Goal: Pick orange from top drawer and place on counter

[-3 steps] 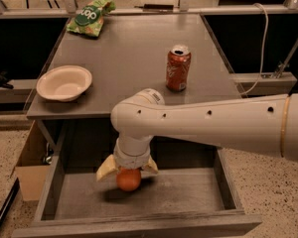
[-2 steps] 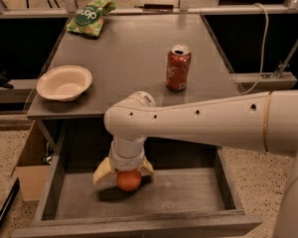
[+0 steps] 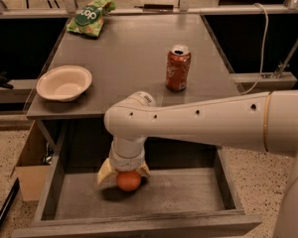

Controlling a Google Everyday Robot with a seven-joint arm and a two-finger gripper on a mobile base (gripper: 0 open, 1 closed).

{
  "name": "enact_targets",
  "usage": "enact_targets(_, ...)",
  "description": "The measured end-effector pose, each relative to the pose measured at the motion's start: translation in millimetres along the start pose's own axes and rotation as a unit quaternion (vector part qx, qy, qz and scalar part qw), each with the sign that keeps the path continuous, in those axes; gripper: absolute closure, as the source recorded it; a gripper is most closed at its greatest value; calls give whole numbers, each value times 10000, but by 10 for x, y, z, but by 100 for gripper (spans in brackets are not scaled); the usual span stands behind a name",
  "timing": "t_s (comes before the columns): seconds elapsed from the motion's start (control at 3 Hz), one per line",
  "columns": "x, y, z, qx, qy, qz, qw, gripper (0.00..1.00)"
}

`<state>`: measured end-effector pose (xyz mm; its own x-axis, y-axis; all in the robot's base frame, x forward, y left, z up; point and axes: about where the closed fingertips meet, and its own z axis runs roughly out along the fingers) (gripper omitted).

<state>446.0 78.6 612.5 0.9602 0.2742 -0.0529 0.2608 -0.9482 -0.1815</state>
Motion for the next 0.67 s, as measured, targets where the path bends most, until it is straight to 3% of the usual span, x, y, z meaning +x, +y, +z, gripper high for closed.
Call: enact_targets(0.67,0,0,0,0,0,0,10000,61)
